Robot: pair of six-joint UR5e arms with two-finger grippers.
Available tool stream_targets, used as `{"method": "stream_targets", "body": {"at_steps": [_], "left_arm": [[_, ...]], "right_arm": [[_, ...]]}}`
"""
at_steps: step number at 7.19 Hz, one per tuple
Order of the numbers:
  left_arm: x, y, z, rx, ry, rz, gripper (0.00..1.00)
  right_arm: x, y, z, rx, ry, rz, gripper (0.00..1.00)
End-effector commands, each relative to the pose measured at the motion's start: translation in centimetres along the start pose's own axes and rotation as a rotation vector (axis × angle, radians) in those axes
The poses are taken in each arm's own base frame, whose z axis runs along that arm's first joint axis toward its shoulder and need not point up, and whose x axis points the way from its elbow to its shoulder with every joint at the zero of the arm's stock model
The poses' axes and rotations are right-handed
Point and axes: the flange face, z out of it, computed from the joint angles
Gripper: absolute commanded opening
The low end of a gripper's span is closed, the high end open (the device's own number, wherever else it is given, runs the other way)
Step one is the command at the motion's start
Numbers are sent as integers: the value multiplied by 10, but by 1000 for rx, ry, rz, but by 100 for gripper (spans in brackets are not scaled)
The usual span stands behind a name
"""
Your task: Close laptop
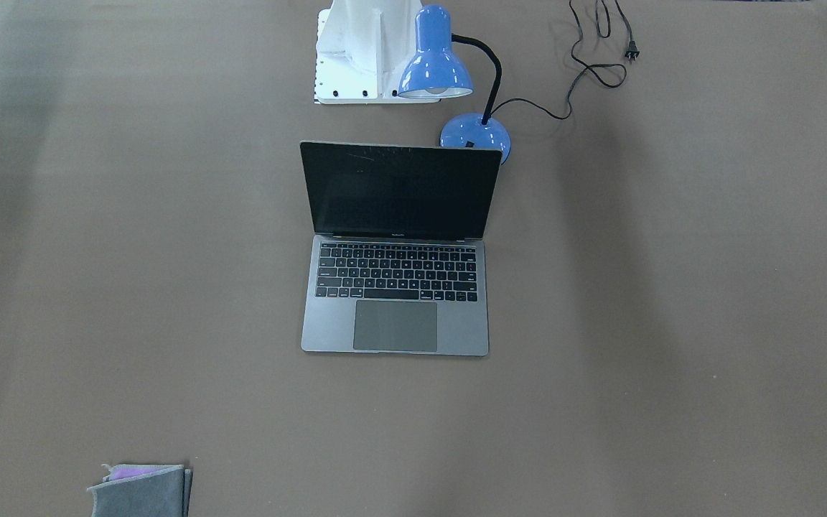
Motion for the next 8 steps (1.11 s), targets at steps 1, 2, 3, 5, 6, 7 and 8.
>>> {"method": "stream_targets", "body": {"at_steps": [1, 2, 3, 5, 6, 7, 8], "left_arm": [[37, -31, 36, -16, 119, 18, 99], [53, -47, 48, -10, 143, -19, 99], [78, -55, 69, -20, 184, -63, 99], [138, -67, 113, -36, 283, -110, 99], [168, -74, 126, -34, 337, -136, 98], [196, -77, 138, -39, 394, -156, 97], [220, -74, 149, -56, 443, -168, 84]], "right_arm": [[-34, -17, 15, 0, -76, 42, 100], [-61, -27, 29, 6, -115, 85, 99], [-93, -36, 45, 12, -161, 123, 99], [-163, -49, 99, 60, -174, 206, 99], [-208, -48, 129, 78, -178, 256, 94], [-252, -37, 138, 74, -210, 282, 82], [-294, -23, 136, 34, -268, 311, 54]]}}
